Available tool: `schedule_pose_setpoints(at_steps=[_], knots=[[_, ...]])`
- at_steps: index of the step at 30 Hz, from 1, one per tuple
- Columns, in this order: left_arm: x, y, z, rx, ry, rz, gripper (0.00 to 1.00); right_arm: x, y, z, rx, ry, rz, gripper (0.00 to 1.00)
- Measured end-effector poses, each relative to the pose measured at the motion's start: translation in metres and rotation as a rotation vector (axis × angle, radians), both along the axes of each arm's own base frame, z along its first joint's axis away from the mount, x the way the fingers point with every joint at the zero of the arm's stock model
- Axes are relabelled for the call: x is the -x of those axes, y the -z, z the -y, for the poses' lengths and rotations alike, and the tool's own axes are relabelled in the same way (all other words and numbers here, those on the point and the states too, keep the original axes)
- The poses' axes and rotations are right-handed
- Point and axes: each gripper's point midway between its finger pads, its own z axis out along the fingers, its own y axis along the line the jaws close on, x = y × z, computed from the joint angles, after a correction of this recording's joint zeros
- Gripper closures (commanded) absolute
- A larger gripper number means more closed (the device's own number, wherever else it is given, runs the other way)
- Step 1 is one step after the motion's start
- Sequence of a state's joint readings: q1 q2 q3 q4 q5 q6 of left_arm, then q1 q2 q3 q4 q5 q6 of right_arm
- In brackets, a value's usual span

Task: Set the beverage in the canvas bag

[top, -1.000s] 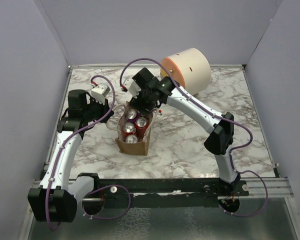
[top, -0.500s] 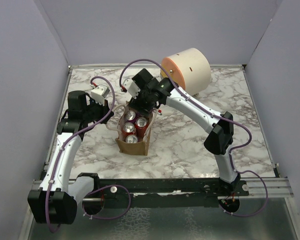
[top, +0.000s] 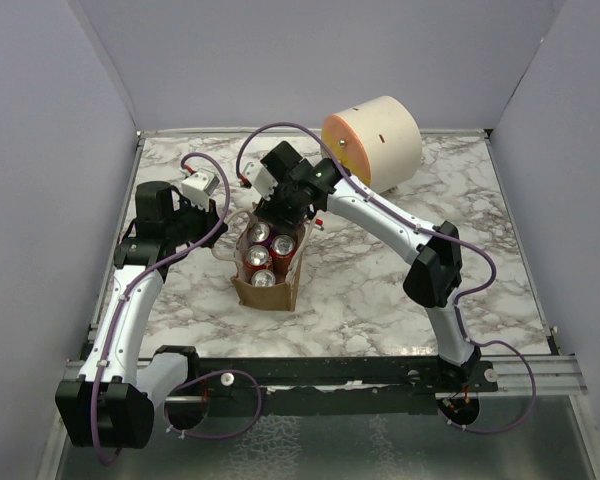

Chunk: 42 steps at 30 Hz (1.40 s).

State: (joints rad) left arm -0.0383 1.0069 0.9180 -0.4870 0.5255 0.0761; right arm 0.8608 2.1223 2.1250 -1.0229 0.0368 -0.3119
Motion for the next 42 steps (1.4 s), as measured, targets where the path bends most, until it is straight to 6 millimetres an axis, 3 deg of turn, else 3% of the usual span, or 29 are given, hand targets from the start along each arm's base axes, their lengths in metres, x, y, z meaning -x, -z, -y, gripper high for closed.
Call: schedule_pose_setpoints(at_steps=[11, 18, 28, 34, 42], knots=[[0.001, -0.002, 0.0, 0.0, 0.0, 0.006, 1.0, -0.001, 0.002, -0.001, -0.011, -0.011, -0.008, 0.31], [0.001, -0.002, 0.0, 0.0, 0.0, 0.006, 1.0, -0.002, 0.014, -0.002, -0.01, -0.018, -0.015, 0.28], [0.001, -0.002, 0.0, 0.0, 0.0, 0.009, 1.0, 0.0, 0.011, -0.005, -0.03, -0.031, -0.022, 0.27], [0.001, -0.002, 0.0, 0.0, 0.0, 0.008, 1.0, 0.002, 0.005, -0.003, -0.051, -0.041, -0.026, 0.31], [0.001, -0.002, 0.0, 0.0, 0.0, 0.008, 1.0, 0.004, -0.007, -0.003, -0.093, -0.075, -0.008, 0.47]])
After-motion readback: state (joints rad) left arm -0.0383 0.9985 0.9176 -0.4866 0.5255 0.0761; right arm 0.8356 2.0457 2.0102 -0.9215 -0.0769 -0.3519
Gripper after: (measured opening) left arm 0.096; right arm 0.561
